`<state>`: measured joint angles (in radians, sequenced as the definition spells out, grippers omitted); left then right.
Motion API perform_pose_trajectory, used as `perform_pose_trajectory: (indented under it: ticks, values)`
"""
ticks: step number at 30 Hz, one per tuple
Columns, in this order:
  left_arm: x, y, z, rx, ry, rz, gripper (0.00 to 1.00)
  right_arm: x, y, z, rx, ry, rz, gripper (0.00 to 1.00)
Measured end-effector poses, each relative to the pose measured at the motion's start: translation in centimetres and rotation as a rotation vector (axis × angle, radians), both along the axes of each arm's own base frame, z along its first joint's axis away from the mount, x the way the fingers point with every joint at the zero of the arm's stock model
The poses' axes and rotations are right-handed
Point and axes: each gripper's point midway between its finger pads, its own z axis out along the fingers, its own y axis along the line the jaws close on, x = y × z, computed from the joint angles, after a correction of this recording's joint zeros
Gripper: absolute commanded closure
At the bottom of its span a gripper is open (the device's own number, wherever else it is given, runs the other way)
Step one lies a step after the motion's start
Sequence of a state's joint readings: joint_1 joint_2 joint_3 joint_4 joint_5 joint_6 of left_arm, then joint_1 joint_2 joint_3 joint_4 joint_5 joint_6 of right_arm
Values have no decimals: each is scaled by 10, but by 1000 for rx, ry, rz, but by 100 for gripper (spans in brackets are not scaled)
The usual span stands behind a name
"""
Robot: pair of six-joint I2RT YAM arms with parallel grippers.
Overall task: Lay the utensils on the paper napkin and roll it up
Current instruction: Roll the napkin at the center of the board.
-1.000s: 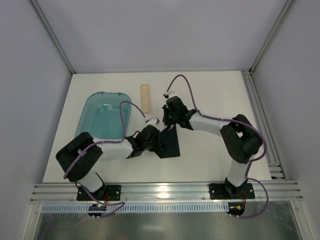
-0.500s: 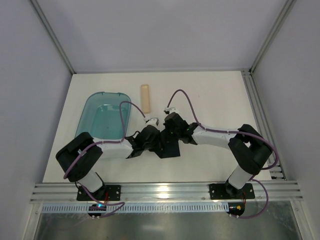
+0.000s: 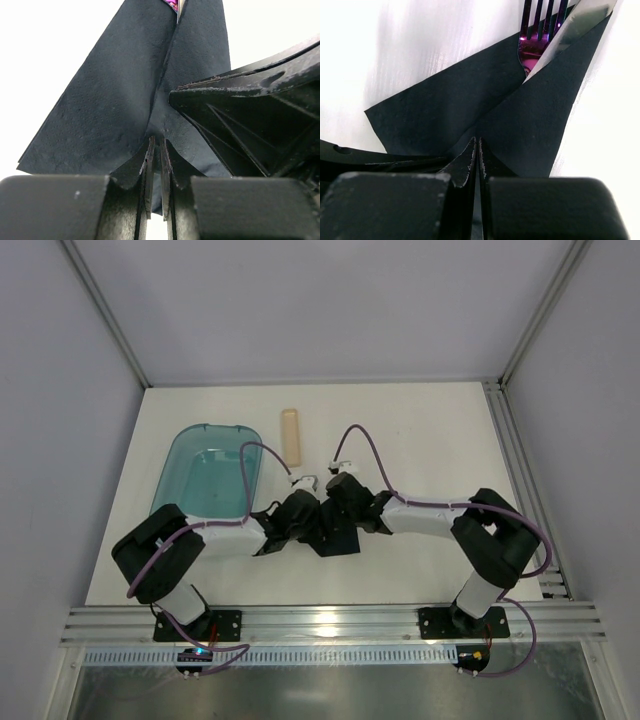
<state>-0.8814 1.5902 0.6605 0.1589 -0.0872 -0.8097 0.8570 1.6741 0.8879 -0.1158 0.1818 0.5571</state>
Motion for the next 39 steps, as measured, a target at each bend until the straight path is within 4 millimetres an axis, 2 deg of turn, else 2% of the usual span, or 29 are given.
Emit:
perform_pose_trajectory:
  ticks: [2, 7, 10, 13, 16, 21, 26, 35, 39]
  values:
    - [0, 0, 0, 6, 3, 1, 85, -1, 1, -1, 4, -1, 1, 96]
    - [-1, 6, 4, 54, 17, 9, 70, -5, 0, -7, 1, 5, 5, 96]
    - [-4, 24, 4, 130, 25, 34, 64, -6, 0, -8, 1, 3, 6, 96]
    - [-5, 43, 5, 200, 22, 63, 63, -6, 0, -8, 2, 3, 6, 96]
    - [-6, 60, 5, 252, 31, 93, 56, -6, 0, -8, 2, 3, 7, 96]
    - [-6, 74, 1, 286, 48, 137, 54, -5, 2, -8, 10, 1, 9, 96]
    - [-6, 71, 1, 248, 47, 147, 53, -5, 4, -8, 21, -1, 8, 96]
    - [-9, 36, 6, 56, 63, 90, 54, -4, 6, -8, 46, -7, -1, 96]
    - [-14, 27, 8, -13, 67, 62, 53, -4, 7, -8, 53, -8, -3, 96]
